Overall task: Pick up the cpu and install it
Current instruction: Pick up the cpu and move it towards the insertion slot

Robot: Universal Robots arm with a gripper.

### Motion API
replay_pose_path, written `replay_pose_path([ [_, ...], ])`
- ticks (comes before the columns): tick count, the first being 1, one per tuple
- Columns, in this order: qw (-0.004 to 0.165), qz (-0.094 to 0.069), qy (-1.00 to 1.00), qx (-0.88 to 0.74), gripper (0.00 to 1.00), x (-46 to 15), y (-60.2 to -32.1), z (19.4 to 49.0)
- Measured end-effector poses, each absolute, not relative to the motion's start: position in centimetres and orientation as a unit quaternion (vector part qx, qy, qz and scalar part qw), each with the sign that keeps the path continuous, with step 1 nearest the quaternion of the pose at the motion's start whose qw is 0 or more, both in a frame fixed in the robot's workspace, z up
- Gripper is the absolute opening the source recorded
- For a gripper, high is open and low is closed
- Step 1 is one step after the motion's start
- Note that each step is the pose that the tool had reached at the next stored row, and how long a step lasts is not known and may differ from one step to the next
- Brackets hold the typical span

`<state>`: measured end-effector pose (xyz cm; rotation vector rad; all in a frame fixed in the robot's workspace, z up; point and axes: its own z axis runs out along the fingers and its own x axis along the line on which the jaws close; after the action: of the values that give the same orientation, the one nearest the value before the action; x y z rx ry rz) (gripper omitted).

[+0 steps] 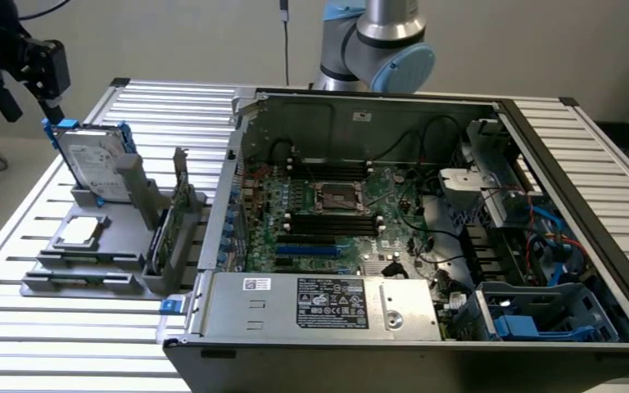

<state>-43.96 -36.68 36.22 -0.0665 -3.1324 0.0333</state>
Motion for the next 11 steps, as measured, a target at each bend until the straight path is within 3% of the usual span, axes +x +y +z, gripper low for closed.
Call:
replay_pose_path([
  [1, 0.004, 0.011, -1.0, -0.021, 0.6, -44.0, -36.8, 36.0],
  [11, 0.004, 0.011, -1.0, -0.021, 0.6, -44.0, -38.6, 34.2],
])
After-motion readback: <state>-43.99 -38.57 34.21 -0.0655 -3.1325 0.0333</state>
